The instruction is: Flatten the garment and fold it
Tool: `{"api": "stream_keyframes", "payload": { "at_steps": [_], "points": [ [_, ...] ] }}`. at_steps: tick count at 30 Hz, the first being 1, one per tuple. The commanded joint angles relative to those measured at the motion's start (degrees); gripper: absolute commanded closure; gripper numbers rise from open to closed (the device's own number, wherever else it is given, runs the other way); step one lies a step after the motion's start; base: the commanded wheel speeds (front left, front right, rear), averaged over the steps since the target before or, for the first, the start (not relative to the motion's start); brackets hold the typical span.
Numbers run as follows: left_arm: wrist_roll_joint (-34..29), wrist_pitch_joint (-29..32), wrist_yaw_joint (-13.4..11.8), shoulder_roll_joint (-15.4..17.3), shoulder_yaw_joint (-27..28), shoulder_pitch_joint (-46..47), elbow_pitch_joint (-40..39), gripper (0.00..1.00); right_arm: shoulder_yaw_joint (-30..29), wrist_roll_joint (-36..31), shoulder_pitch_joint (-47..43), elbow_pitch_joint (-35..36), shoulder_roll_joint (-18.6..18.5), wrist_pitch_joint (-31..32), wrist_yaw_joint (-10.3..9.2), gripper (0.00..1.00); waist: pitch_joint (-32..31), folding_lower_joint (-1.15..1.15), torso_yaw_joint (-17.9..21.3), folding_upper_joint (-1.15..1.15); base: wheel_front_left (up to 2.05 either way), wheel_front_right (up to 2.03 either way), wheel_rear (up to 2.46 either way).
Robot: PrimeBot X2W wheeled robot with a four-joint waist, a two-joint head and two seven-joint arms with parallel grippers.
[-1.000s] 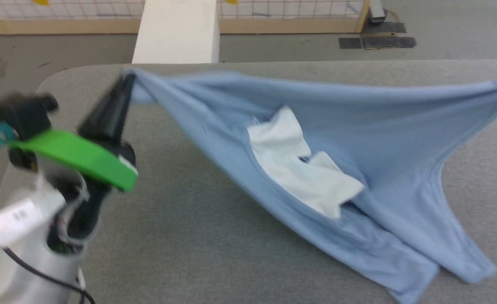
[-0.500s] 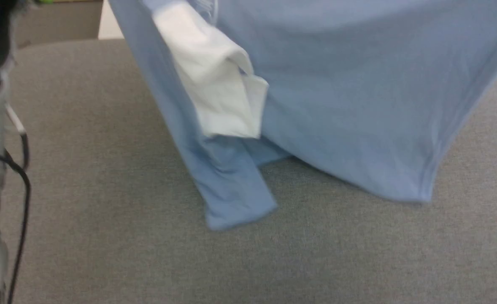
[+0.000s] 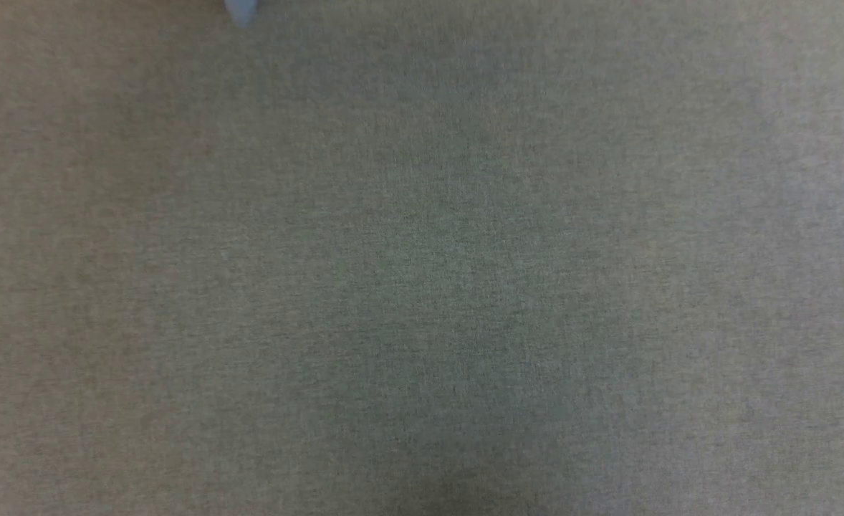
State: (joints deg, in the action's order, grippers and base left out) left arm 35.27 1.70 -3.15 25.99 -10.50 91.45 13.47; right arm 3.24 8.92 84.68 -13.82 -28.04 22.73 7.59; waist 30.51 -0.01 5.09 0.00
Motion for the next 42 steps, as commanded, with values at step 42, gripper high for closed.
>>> {"api": "stream_keyframes", "payload": {
  "at_steps": [42],
  "points": [
    [20.9, 22.9, 0.2, 12.2, -21.0, -90.0, -19.3, 1.0, -4.3, 8.1, -81.6, 10.6, 2.9, 2.9, -0.1, 1.0, -19.3, 0.01, -5.0, 0.0, 0.0, 0.0, 0.0]
  ]
}}
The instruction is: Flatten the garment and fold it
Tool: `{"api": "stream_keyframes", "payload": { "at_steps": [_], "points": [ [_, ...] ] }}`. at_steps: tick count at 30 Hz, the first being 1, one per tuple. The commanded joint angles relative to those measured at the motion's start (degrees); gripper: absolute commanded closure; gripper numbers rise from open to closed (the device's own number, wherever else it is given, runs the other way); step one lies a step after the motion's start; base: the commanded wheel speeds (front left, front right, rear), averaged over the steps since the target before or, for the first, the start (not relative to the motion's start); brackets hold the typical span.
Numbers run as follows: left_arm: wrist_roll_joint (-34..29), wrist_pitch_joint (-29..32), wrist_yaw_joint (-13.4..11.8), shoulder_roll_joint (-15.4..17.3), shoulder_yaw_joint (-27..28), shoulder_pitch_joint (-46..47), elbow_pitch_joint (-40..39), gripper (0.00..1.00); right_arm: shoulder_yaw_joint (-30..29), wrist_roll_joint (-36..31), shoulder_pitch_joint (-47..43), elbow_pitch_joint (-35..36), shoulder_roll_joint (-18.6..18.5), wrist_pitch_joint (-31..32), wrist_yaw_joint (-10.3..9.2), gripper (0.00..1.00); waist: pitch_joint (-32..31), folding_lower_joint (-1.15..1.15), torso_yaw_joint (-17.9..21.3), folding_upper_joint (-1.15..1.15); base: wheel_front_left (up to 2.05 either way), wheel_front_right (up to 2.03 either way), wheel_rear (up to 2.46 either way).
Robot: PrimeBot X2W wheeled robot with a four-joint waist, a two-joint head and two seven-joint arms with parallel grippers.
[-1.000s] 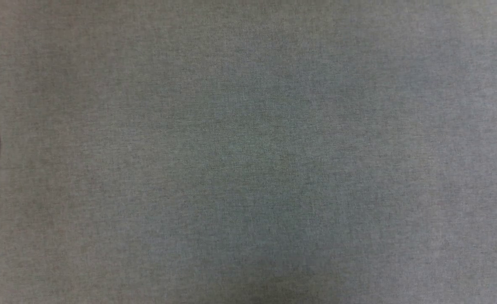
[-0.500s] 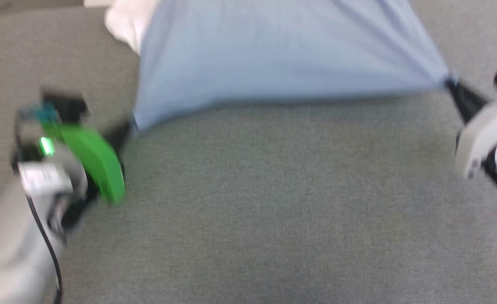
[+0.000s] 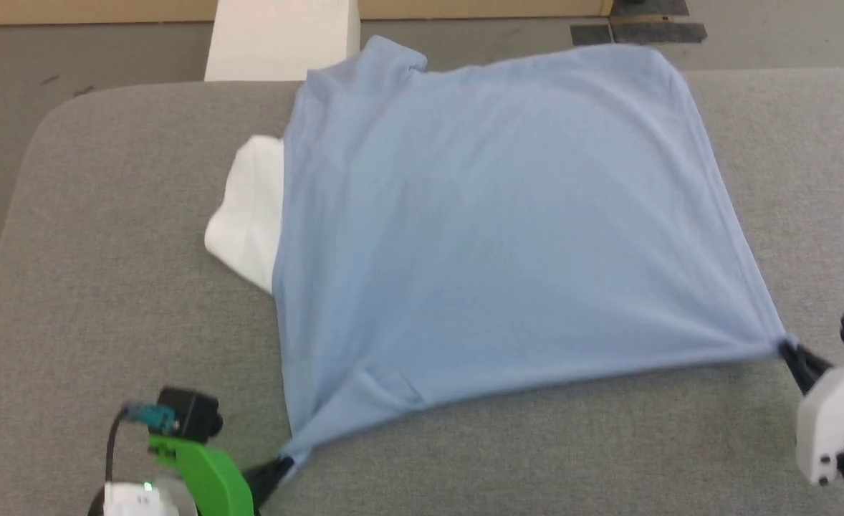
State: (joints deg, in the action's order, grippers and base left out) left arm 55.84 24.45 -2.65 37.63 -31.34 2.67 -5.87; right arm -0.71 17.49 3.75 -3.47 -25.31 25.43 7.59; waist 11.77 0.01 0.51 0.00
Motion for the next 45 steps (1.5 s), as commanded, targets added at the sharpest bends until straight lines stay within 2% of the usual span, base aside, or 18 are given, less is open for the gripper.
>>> {"api": "stream_keyframes", "payload": {
  "at_steps": [1, 5, 9, 16, 21, 23, 28, 33, 38, 39, 45],
  "points": [
    [0.6, 0.2, -0.9, 0.7, -0.2, -2.4, -0.9, 1.0, -0.9, -0.7, -2.0, 0.7, 0.3, 0.8, -0.1, 1.0, -0.6, -0.01, -0.5, 0.0, 0.0, 0.0, 0.0],
    [-0.1, -1.3, -3.7, 1.7, -0.2, -7.2, -3.8, 1.0, -3.3, -0.5, -7.9, 2.5, 1.6, 3.8, -0.1, 1.0, -1.5, -0.01, -0.7, 0.0, 0.0, 0.0, 0.0],
    [-2.3, -5.7, -5.2, 1.6, 0.5, -10.0, -5.2, 1.0, -4.7, -0.9, -11.7, 4.6, 3.3, 3.6, -0.1, 1.0, -2.0, -0.01, -0.6, 0.0, 0.0, 0.0, 0.0],
    [-10.0, -20.4, -3.7, -2.5, 1.6, -7.9, -4.6, 1.0, -3.7, -2.3, -13.5, 6.9, 6.8, -8.1, -0.1, 1.0, -2.6, -0.01, -0.2, 0.0, 0.0, 0.0, 0.0],
    [-16.7, -28.9, -2.0, -5.3, 1.4, -1.2, -2.6, 1.0, -1.8, -3.5, -11.7, 6.3, 6.7, -12.9, -0.1, 1.0, -2.8, -0.01, -0.2, 0.0, 0.0, 0.0, 0.0],
    [-18.3, -30.0, -0.7, -5.8, 1.1, 2.3, -1.3, 1.0, -1.1, -3.5, -10.0, 6.3, 5.8, -13.6, -0.1, 1.0, -2.4, -0.01, -0.2, 0.0, 0.0, 0.0, 0.0],
    [-20.2, -28.2, 3.0, -5.3, 0.8, 12.2, 1.5, 1.0, 0.4, -2.9, -4.1, 6.2, 2.9, -12.9, -0.1, 1.0, 0.1, -0.01, 0.4, 0.0, 0.0, 0.0, 0.0],
    [-19.1, -23.3, 7.3, -4.0, 0.9, 22.8, 5.8, 1.0, 1.7, -2.0, 3.8, 4.8, 0.5, -10.6, -0.1, 1.0, 4.7, -0.01, 1.3, 0.0, 0.0, 0.0, 0.0],
    [-16.0, -19.4, 9.2, -3.6, 0.6, 30.4, 10.0, 1.0, 3.3, -1.3, 10.6, 1.9, -1.0, -7.6, -0.1, 1.0, 9.2, -0.01, 2.2, 0.0, 0.0, 0.0, 0.0],
    [-13.8, -16.8, 9.7, -3.2, 0.1, 34.1, 12.8, 1.0, 3.9, -0.7, 14.6, -0.4, -2.0, -5.9, -0.1, 1.0, 11.6, -0.01, 2.5, 0.0, 0.0, 0.0, 0.0],
    [-9.5, -10.4, 9.9, -2.7, -0.7, 38.6, 19.6, 1.0, 5.6, 0.7, 21.6, -5.6, -3.3, -2.8, -0.1, 1.0, 15.1, -0.01, 2.8, 0.0, 0.0, 0.0, 0.0]
  ]
}}
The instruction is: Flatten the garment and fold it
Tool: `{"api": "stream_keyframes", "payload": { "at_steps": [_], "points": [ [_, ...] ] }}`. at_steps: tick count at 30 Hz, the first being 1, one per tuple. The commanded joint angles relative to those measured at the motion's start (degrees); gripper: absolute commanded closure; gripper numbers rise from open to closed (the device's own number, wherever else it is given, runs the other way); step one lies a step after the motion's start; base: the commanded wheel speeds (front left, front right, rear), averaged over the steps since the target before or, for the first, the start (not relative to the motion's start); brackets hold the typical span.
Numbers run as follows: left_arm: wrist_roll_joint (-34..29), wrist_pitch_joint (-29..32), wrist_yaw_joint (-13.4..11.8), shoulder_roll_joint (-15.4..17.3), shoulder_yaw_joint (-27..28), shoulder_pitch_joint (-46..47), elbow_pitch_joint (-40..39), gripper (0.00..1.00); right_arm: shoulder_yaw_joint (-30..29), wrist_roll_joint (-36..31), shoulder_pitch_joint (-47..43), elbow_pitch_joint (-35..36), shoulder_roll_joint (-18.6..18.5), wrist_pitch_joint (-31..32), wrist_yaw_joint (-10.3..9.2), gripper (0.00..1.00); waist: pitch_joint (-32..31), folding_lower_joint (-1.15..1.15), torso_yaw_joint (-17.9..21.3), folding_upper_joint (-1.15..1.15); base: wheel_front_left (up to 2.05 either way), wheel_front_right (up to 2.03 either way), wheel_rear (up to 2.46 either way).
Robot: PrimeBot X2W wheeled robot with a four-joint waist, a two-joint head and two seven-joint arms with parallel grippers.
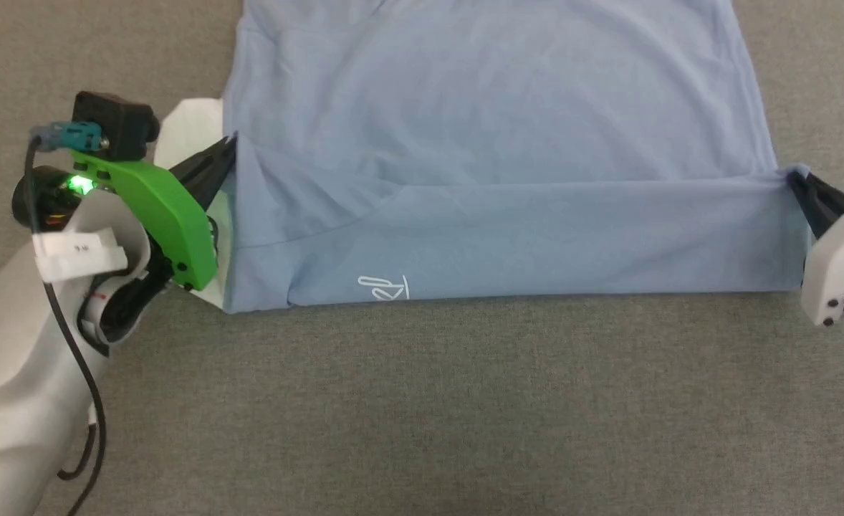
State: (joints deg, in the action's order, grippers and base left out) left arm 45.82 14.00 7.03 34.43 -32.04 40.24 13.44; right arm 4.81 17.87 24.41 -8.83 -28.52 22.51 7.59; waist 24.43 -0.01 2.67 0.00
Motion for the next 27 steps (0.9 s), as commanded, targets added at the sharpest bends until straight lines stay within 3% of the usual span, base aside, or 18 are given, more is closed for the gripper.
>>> {"api": "stream_keyframes", "payload": {
  "at_steps": [1, 3, 4, 8, 9, 10, 11, 12, 13, 20, 23, 27],
  "points": [
    [1.3, 1.2, 0.3, 0.5, 0.0, 1.5, 1.6, 1.0, 0.5, 0.7, 2.2, -1.2, -0.4, 0.6, -0.1, 1.0, 3.0, 0.01, 0.7, 0.0, 0.0, 0.0, 0.0],
    [2.4, 3.3, 0.1, 0.5, -0.1, 2.2, 3.8, 1.0, 1.4, 1.1, 4.1, -2.5, -0.5, 1.5, -0.1, 1.0, 3.7, 0.01, 0.7, 0.0, 0.0, 0.0, 0.0],
    [5.9, 9.7, -1.0, 0.2, -0.3, 2.0, 8.6, 1.0, 4.0, 3.9, 7.8, -5.8, -0.8, 4.9, -0.1, 1.0, 4.7, 0.01, 0.7, 0.0, 0.0, 0.0, 0.0],
    [9.1, 14.4, -2.5, -0.5, -0.5, 0.4, 10.3, 1.0, 4.6, 6.8, 8.5, -7.8, -0.2, 8.9, -0.1, 1.0, 4.2, 0.01, 0.4, 0.0, 0.0, 0.0, 0.0],
    [9.1, 13.4, -2.9, -0.9, -0.1, 0.2, 10.2, 0.75, 4.2, 7.4, 8.4, -8.1, 0.1, 9.7, -0.1, 1.0, 3.7, 0.01, 0.2, 0.0, 0.0, 0.0, 0.0],
    [8.5, 11.7, -3.2, -1.0, 0.2, 0.1, 9.9, 0.22, 3.9, 7.8, 8.3, -8.1, 0.2, 9.9, -0.1, 0.73, 3.4, 0.01, 0.1, 0.0, 0.0, 0.0, 0.0],
    [7.2, 8.9, -3.9, -1.1, 0.4, -0.1, 9.7, 0.0, 3.5, 8.1, 7.9, -7.8, 0.4, 9.6, -0.1, 0.24, 2.8, 0.01, 0.0, 0.0, 0.0, 0.0, 0.0],
    [6.1, 6.7, -4.3, -1.3, 0.6, -0.4, 9.5, 0.0, 3.0, 8.2, 7.5, -7.6, 0.6, 9.1, -0.1, 0.0, 2.3, 0.01, -0.2, 0.0, 0.0, 0.0, 0.0],
    [3.9, 1.0, -5.4, -2.0, 0.9, -1.5, 9.1, 0.0, 1.6, 8.2, 6.0, -6.9, 1.2, 7.3, -0.1, 0.0, 0.6, 0.01, -0.6, 0.0, 0.0, 0.0, 0.0],
    [-2.4, -23.0, -12.3, -6.2, 4.2, -9.2, 5.7, 0.0, -4.7, 5.4, -2.9, -1.9, 5.3, -4.1, -0.1, 0.0, -6.2, 0.01, -1.9, 0.0, 0.0, 0.0, 0.0],
    [-3.1, -27.4, -15.5, -8.3, 5.7, -13.9, 2.7, 0.0, -7.0, 3.5, -7.3, 1.2, 8.0, -9.6, -0.1, 0.0, -8.5, 0.01, -2.1, 0.0, 0.0, 0.0, 0.0],
    [-5.6, -28.8, -18.9, -10.7, 7.2, -20.0, -2.2, 0.0, -10.2, 0.6, -13.5, 5.5, 12.9, -16.1, -0.1, 0.0, -10.6, 0.01, -2.4, 0.0, 0.0, 0.0, 0.0]
  ]
}}
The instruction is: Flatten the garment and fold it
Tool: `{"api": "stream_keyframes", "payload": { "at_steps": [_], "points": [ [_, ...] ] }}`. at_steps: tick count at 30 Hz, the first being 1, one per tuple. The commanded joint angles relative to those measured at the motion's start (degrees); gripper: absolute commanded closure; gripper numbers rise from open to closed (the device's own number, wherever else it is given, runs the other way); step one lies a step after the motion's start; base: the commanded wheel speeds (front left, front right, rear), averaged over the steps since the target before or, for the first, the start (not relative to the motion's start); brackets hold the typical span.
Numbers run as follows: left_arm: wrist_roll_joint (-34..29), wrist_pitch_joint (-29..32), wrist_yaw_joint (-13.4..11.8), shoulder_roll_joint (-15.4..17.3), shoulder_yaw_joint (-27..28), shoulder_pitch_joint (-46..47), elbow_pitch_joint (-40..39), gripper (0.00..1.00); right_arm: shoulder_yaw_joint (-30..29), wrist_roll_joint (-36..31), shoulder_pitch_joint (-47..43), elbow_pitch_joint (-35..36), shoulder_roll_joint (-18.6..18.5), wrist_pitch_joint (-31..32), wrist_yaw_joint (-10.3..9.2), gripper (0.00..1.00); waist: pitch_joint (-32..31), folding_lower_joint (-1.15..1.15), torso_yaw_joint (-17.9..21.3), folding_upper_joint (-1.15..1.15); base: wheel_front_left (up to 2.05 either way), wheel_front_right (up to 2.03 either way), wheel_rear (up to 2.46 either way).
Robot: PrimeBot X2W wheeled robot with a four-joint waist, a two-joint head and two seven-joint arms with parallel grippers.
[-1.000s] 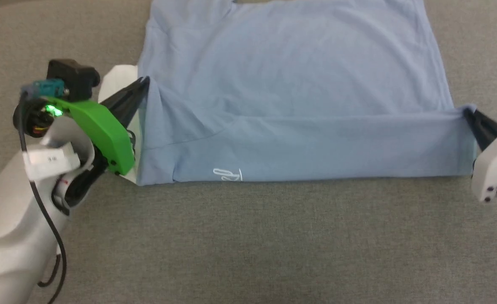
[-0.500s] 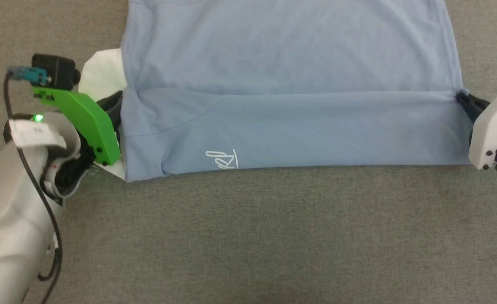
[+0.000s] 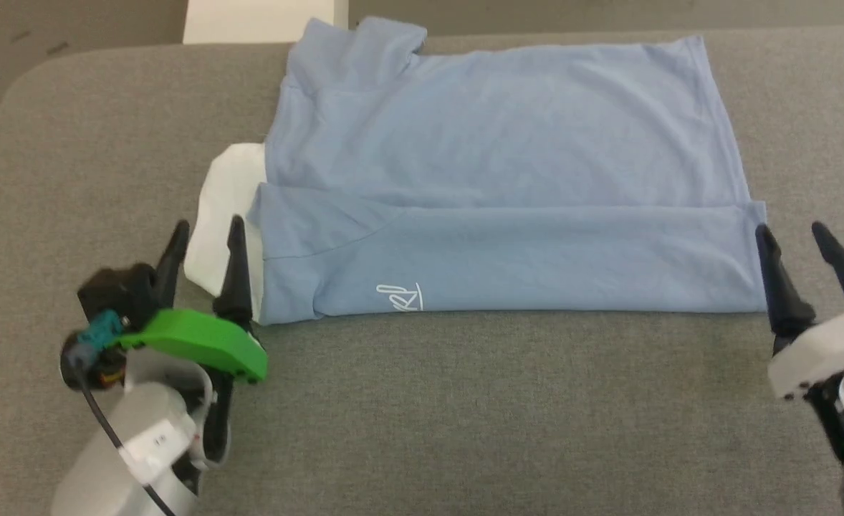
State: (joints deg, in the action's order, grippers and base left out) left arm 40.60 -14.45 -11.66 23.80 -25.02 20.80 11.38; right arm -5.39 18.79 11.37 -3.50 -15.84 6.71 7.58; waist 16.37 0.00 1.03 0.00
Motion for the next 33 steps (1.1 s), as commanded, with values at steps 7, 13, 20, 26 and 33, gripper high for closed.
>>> {"api": "stream_keyframes", "payload": {
  "at_steps": [7, 13, 20, 26, 33],
  "points": [
    [-4.2, -0.5, -3.1, -3.5, 0.0, -7.5, -2.3, 0.0, -2.3, -5.2, -7.3, 5.5, 7.9, -7.6, -0.09, 0.0, -4.4, 0.0, 0.3, 0.0, 0.0, 0.0, 0.0],
    [-2.5, 3.8, -4.7, -5.4, -0.8, -7.3, 2.8, 0.0, -0.8, -6.3, -8.5, 4.9, 9.9, -10.7, -0.09, 0.0, -4.6, 0.0, 2.3, 0.0, 0.0, 0.0, 0.0],
    [0.3, 13.5, -11.4, -6.6, 0.6, -5.8, 8.9, 0.0, 0.1, -6.3, -8.4, 3.7, 11.0, -11.7, -0.09, 0.0, -4.5, 0.0, 4.4, 0.0, 0.0, 0.0, 0.0],
    [3.5, 18.7, -10.8, -6.9, 0.6, -6.1, 8.3, 0.42, 0.7, -6.2, -8.2, 3.0, 11.0, -11.8, -0.09, 0.0, -4.2, 0.0, 5.4, 0.0, 0.0, 0.0, 0.0],
    [3.7, 18.6, -8.9, -6.2, 0.1, -6.1, 7.0, 1.0, 0.5, -6.4, -8.1, 2.4, 10.7, -11.1, -0.09, 0.0, -4.0, 0.0, 5.2, 0.0, 0.0, 0.0, 0.0]
  ]
}}
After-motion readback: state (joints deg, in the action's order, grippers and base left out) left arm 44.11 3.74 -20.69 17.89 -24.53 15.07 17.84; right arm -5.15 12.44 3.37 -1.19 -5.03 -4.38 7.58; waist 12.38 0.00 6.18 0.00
